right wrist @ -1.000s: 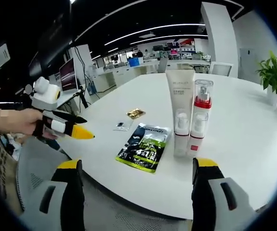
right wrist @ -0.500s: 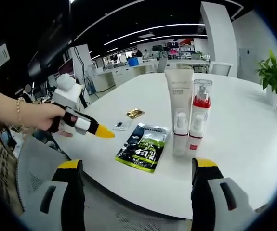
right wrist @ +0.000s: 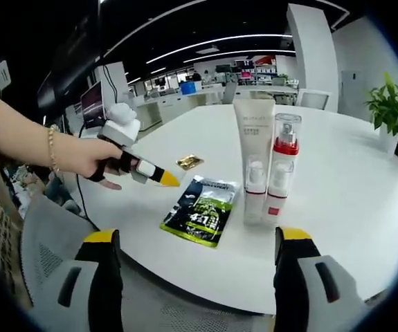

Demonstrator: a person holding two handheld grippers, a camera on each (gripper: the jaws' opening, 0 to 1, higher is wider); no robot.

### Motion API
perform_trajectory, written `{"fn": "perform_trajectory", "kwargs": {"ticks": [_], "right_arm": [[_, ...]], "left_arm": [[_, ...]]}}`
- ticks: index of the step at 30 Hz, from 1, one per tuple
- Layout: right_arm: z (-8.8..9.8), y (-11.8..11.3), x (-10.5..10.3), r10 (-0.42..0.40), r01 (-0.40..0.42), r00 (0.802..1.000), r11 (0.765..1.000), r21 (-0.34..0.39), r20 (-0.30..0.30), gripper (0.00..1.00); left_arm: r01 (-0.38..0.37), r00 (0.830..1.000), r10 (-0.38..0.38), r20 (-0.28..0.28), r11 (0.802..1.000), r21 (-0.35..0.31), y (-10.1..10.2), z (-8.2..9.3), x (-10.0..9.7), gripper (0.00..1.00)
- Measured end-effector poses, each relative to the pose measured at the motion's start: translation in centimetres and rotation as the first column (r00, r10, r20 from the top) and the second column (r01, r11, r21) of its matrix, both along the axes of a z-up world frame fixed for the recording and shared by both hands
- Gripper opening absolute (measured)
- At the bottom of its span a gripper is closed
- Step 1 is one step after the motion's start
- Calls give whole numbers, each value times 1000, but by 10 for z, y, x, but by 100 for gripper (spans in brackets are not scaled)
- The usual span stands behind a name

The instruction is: Arrange the skincare products in the storage area until every visible bottle or jar stands upright without overlapping.

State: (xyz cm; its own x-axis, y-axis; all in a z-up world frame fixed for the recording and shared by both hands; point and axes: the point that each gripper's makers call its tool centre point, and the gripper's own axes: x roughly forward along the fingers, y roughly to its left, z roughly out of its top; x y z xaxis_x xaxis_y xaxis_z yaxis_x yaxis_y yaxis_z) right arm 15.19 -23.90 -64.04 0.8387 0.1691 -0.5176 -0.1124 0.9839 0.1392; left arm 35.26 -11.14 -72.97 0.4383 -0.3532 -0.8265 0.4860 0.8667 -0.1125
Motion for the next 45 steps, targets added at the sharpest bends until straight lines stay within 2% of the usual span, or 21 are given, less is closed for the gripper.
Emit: {"fn": "perform_trajectory", "kwargs": {"ticks": [6,17,23,25,30,34,39,42,45], "right_arm": [[-1,-1,0,-3,2,1000,1000,-6,-5,91],[-5,2,-1,14,-14,1000,1000,-10,-26,91],[-6,2,-2,17,-18,999,1000,-15,-35,91],[-6,2,-2,15,-16,999,1000,-15,-35,91],[-7,2,-2,17,-17,999,1000,-16,-38,91],[-7,2,-2,18,-19,999,1000,-17,-39,91],[-8,2,-2,21,-22,999,1000,-18,-42,91],[-8,3,-2,23,-24,999,1000,-17,-43,91],[-8,3,-2,24,-25,999,1000,-16,-44,91]], "left_arm": [[-28,1000,28,8,999,30,-2,-5,8,84],[-119,993,120,-15,991,61,5,-13,18,82],[-122,992,122,-4,989,79,5,-13,22,79],[-111,994,111,3,988,106,9,-14,22,76],[-95,995,94,14,989,109,8,-14,22,72],[-70,997,68,29,993,99,3,-12,24,58],[-59,998,56,35,994,95,2,-13,26,50],[-49,998,45,41,995,91,2,-13,26,39],[-36,998,32,47,995,90,2,-14,24,38]]}}
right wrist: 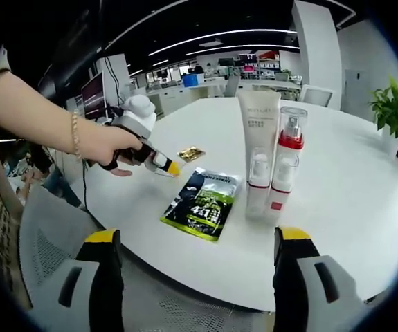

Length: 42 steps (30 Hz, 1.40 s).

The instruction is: Arrange the skincare products in the storage area until every visible bottle or jar stands upright without overlapping.

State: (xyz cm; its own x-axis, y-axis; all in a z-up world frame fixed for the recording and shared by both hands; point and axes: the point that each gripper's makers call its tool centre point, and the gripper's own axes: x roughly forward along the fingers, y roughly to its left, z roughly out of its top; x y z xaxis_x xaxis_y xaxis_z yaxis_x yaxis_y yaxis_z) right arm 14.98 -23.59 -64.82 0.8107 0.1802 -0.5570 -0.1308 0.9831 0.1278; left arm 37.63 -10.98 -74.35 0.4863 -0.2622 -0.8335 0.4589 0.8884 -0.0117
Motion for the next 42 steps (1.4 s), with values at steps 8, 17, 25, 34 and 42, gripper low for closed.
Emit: {"fn": "perform_trajectory", "kwargs": {"ticks": [8,17,25,34,42], "right_arm": [[0,1,0,6,-6,1000,1000,-1,-1,91],[1,3,0,17,-17,1000,1000,4,9,92],[3,3,0,22,-22,1000,1000,-4,21,91],[4,5,0,33,-33,999,999,-14,28,91],[6,4,0,25,-25,999,1000,12,36,91]], "left_arm": [[9,1000,-9,-1,1000,-10,0,3,-3,38],[11,1000,-11,14,999,-35,3,13,-13,38],[-4,1000,5,11,999,-48,10,22,-22,38],[1,1000,-1,8,998,-57,18,28,-40,38],[27,999,-28,-21,998,-53,22,19,-56,38]]}}
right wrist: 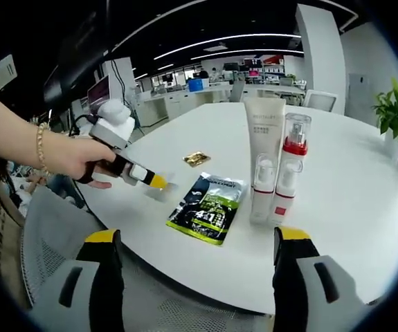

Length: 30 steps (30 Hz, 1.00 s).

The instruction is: Arrange the skincare products in the storage area until every visible bottle or jar stands upright without overlapping.

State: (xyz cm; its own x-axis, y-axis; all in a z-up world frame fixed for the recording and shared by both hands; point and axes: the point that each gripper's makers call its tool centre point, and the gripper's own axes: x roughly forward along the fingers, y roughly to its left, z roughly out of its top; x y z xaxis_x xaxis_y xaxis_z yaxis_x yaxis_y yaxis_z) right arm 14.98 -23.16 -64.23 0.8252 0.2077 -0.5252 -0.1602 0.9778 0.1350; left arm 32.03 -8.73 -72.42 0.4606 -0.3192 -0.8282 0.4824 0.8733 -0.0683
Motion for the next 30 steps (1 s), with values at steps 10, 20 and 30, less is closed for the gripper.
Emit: {"fn": "perform_trajectory", "kwargs": {"ticks": [10,20,30], "right_arm": [[-1,0,0,2,-2,1000,1000,-4,-3,90],[-1,1,-1,5,-5,1000,1000,-4,-9,90],[-2,1,-1,5,-5,1000,1000,-5,-14,90]], "left_arm": [[38,999,-38,-24,999,13,2,-12,-17,38],[48,998,-48,-47,999,8,4,-19,-27,38],[45,998,-45,-42,999,-5,4,-21,-28,38]]}}
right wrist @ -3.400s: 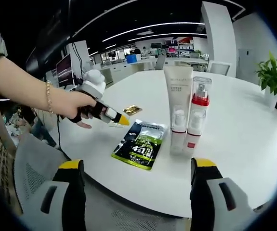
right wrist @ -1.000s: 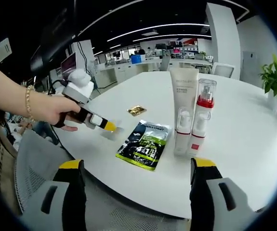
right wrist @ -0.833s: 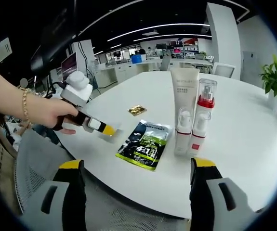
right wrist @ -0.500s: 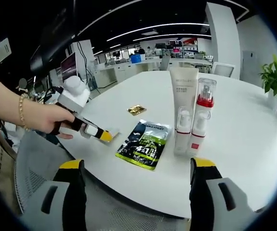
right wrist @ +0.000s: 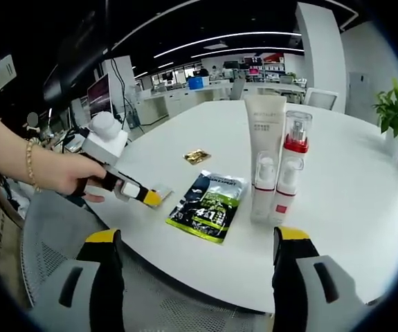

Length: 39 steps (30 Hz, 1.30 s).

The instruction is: Arrange the skincare products in the storage area until every visible bottle or jar stands upright without overlapping.

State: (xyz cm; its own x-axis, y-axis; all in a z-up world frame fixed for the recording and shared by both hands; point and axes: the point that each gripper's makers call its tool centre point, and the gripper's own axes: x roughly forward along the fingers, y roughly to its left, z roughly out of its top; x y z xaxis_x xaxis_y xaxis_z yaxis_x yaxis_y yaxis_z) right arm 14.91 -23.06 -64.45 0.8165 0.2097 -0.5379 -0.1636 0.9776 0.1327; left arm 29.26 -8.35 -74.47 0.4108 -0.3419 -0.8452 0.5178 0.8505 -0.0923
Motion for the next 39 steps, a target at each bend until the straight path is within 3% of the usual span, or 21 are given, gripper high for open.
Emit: {"fn": "perform_trajectory", "kwargs": {"ticks": [9,23,29,39], "right_arm": [[-1,1,0,3,-3,1000,1000,1,-3,90],[-1,0,0,4,-4,1000,1000,1,-3,90],[-1,1,0,7,-7,1000,1000,0,-4,90],[-1,1,-1,9,-9,1000,1000,2,-6,90]], "left_arm": [[-12,1000,13,16,998,-61,-7,2,0,38],[55,997,-54,51,998,-21,-6,0,-7,38],[5,999,-4,34,999,-32,-5,1,-6,38],[-10,999,12,33,998,-60,-15,5,-4,38]]}}
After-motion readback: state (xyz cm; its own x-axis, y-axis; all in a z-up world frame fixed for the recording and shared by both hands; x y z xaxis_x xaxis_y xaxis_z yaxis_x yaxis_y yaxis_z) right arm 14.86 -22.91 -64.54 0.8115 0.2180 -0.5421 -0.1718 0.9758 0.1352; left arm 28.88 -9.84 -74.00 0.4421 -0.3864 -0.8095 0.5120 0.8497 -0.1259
